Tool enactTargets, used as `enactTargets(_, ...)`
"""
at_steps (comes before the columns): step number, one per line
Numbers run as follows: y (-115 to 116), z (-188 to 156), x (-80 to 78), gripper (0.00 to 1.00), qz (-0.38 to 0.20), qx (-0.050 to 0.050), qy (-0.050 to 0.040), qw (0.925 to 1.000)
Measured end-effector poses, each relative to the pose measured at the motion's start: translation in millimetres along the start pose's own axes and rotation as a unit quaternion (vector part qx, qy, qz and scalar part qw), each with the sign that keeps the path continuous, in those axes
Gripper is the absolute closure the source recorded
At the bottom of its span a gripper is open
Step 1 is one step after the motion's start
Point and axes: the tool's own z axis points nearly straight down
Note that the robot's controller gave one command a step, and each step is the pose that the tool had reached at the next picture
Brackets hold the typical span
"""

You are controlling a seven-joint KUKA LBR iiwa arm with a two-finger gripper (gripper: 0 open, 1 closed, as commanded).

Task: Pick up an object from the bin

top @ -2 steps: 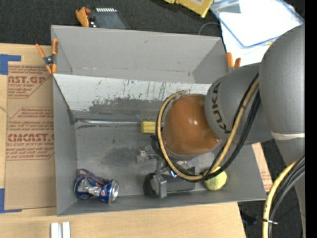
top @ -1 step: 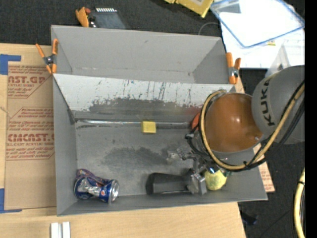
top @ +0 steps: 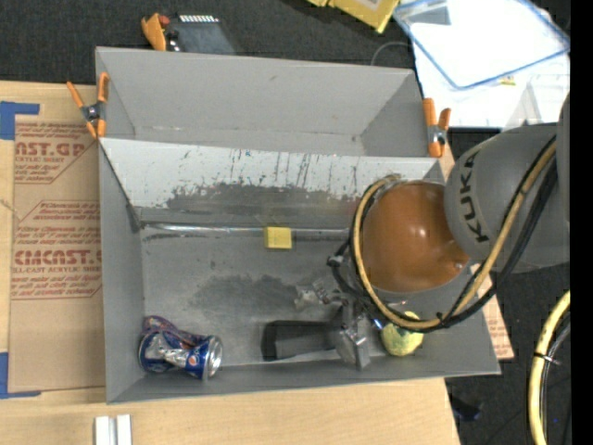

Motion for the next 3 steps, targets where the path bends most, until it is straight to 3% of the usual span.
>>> enactTargets(1,11,5,-5.9,1.0,-0.038,-0.001,-0.0023,0.9993)
enactTargets(2,6,6,-3.7,1.0,-0.046,-0.001,-0.0026,0.9989)
enactTargets(3,8,-15,-3.4,1.0,-0.045,-0.001,-0.0015,0.999)
